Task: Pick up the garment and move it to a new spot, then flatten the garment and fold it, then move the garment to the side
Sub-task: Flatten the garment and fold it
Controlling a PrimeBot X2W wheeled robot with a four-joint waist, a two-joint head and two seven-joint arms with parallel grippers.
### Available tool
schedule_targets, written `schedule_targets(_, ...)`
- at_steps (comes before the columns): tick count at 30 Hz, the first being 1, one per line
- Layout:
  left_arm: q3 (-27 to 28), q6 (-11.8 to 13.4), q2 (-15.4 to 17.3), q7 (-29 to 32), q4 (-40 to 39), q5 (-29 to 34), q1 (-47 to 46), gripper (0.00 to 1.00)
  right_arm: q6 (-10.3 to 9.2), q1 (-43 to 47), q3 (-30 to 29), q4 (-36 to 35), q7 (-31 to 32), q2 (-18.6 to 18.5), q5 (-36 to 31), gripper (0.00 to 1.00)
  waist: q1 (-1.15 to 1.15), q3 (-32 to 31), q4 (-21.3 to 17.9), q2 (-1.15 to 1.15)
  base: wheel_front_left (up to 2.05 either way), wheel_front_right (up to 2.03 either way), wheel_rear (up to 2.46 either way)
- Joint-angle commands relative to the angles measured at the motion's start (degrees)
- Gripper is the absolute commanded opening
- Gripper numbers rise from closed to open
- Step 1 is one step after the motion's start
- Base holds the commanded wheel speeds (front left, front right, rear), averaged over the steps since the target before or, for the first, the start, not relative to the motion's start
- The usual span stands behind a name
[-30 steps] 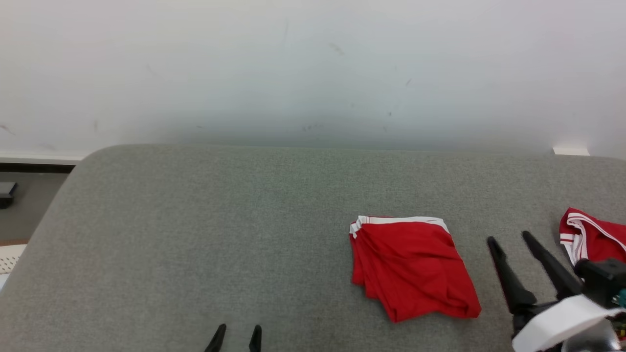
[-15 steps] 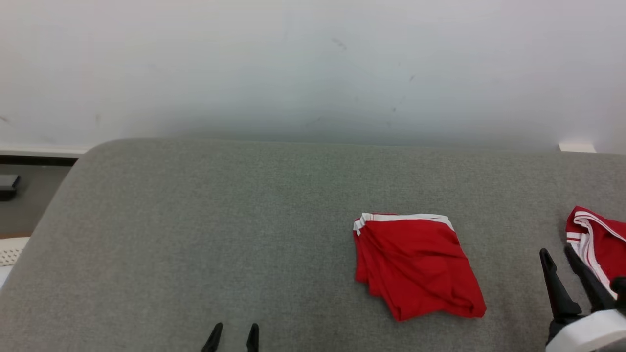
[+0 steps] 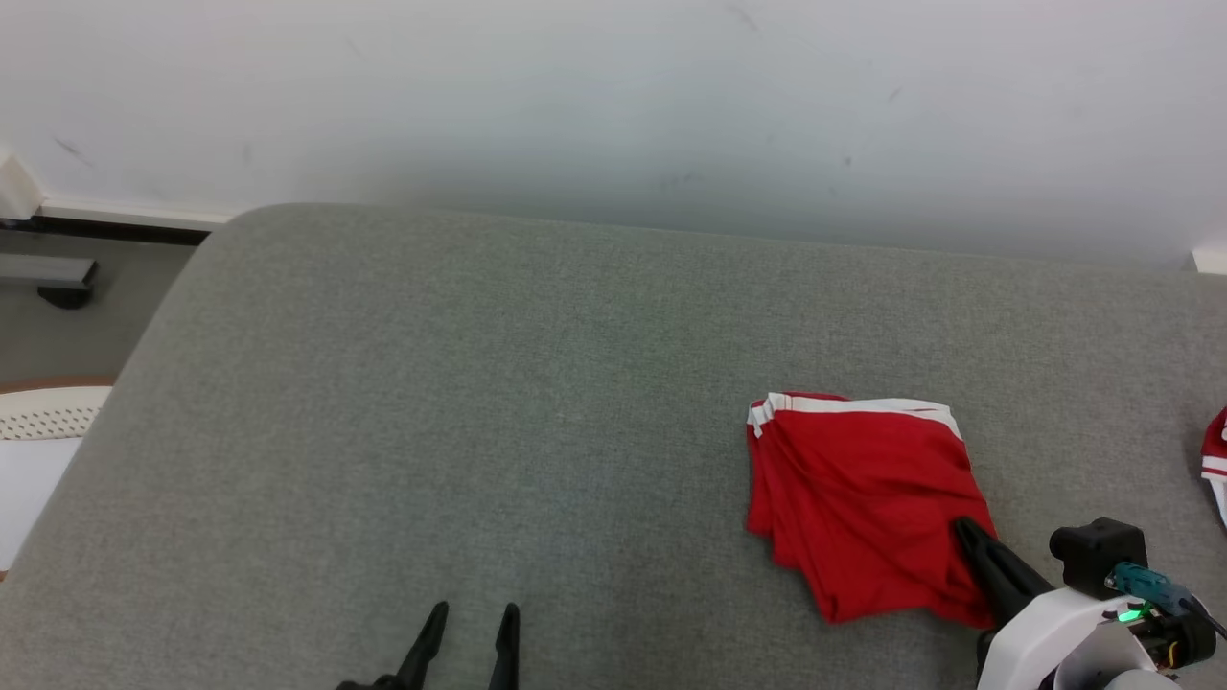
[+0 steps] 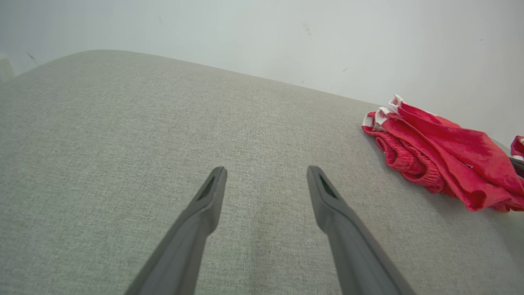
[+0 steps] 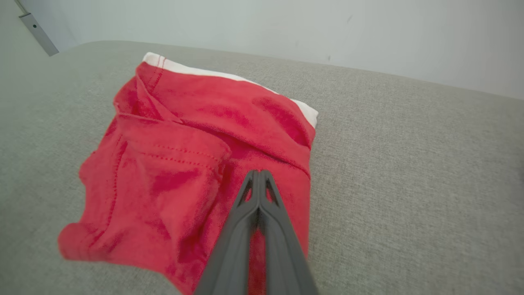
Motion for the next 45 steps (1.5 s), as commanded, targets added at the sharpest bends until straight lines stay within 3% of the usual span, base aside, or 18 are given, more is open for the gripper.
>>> schedule_targets(1,0.01,0.31,0.24,-0.01,-0.04,-0.18,-0.81,1.00,-0.12,-0.91,0.83,1.00,-0.36,-0.47,0.54,0.00,0.00,0.37,0.39,0.00,0.00,0.00,0.00)
schedule_targets(12,0.12,0.97,0.24,-0.01,-0.06,-0.45,-0.95,1.00,-0.12,-3.69,11.04,3.00,-1.95,1.29,4.78,0.00,0.00,0.08,0.94,0.00,0.00,0.00,0.00)
schedule_targets(21,0.97,1.08,0.24,-0.01,0.43,-0.83,1.00,1.00,-0.12,-0.31,23.13,0.04,2.93,0.68,6.79,0.00,0.00,-3.32,-0.31,0.00,0.00,0.00,0.00)
schedule_targets(28,2.40,0.47,0.24,-0.01,0.54,-0.03,1.95,1.00,-0.12,1.08,21.18,-3.60,-0.50,0.09,7.37,0.00,0.00,-5.85,-2.63,0.00,0.00,0.00,0.00)
schedule_targets(29,2.74,0.36,0.24,-0.01,0.61,0.13,2.08,1.00,-0.12,1.40,19.75,-4.25,-1.46,-0.03,7.06,0.09,0.00,-6.17,-2.98,0.00,0.00,0.00,0.00)
schedule_targets(30,3.05,0.19,0.24,-0.01,0.71,0.39,2.20,1.00,-0.12,1.70,18.26,-4.86,-2.47,-0.20,6.46,0.25,0.00,-6.50,-3.33,0.00,0.00,0.00,0.00)
schedule_targets(32,3.57,-0.13,0.24,-0.01,0.95,0.91,2.40,1.00,-0.12,2.85,15.05,-6.18,-4.54,-0.87,5.23,0.69,0.00,-7.09,-3.95,0.00,0.00,0.00,0.00)
schedule_targets(33,3.85,-0.22,0.23,-0.01,1.02,1.00,2.47,1.00,-0.12,3.56,13.29,-6.88,-5.59,-1.25,4.58,1.00,0.00,-7.37,-4.23,0.00,0.00,0.00,0.00)
schedule_targets(41,5.11,-1.39,0.24,-0.01,1.46,1.82,3.91,1.00,-0.13,11.52,-3.10,-13.09,-12.09,-3.43,0.13,1.00,0.00,-8.70,-5.96,0.00,0.00,0.00,0.00)
schedule_targets(45,4.92,-1.46,0.23,-0.01,1.55,1.35,4.36,1.00,-0.12,15.64,-9.40,-14.43,-13.11,-2.70,-2.29,1.00,0.00,-9.13,-6.79,0.00,0.00,0.00,0.00)
